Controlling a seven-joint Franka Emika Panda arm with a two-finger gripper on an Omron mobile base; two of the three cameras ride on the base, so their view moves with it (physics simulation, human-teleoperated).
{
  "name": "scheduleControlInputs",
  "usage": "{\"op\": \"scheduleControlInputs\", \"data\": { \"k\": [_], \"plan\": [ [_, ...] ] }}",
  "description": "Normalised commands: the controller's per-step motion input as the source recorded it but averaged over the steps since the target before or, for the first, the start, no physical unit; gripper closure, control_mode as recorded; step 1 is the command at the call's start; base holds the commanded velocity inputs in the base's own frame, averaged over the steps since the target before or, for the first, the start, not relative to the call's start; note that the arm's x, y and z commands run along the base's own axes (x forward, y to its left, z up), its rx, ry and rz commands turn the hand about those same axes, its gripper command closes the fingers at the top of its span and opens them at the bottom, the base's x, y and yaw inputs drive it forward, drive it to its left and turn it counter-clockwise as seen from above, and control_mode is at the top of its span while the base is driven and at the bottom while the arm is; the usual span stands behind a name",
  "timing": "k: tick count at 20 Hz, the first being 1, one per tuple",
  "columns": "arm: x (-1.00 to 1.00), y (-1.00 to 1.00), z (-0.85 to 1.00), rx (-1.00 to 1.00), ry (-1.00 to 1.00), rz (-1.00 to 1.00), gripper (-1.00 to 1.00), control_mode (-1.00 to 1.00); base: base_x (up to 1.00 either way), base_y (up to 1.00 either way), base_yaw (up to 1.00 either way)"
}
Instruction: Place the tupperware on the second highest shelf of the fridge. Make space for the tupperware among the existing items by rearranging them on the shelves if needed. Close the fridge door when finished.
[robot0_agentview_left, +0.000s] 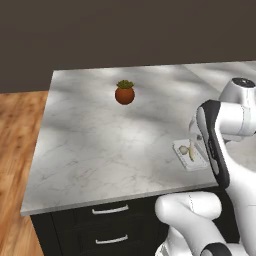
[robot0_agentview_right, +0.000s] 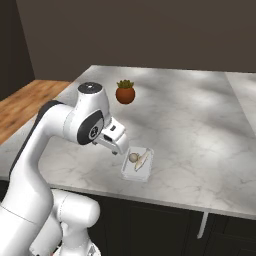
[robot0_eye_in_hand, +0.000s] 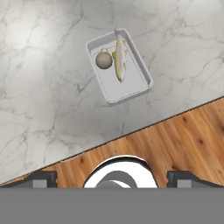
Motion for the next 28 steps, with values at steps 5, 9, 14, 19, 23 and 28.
{"op": "scheduleControlInputs", "data": {
  "k": [5, 9, 14, 19, 23, 28],
  "plan": [
    [0.00, 0.00, -0.35, 0.00, 0.00, -0.02, -1.00, -1.00, 0.00, 0.00, 0.00],
    [0.00, 0.00, -0.34, 0.00, 0.00, -0.03, -1.00, -1.00, 0.00, 0.00, 0.00],
    [0.00, 0.00, -0.38, 0.00, 0.00, -0.03, -1.00, -1.00, 0.00, 0.00, 0.00],
    [0.00, 0.00, -0.39, 0.00, 0.00, -0.02, -1.00, -1.00, 0.00, 0.00, 0.00],
    [0.00, 0.00, -0.42, 0.00, 0.00, -0.01, -1.00, -1.00, 0.00, 0.00, 0.00],
    [0.03, 0.00, -0.48, 0.00, 0.00, 0.00, -1.00, -1.00, 0.00, 0.00, 0.00]
  ]
}}
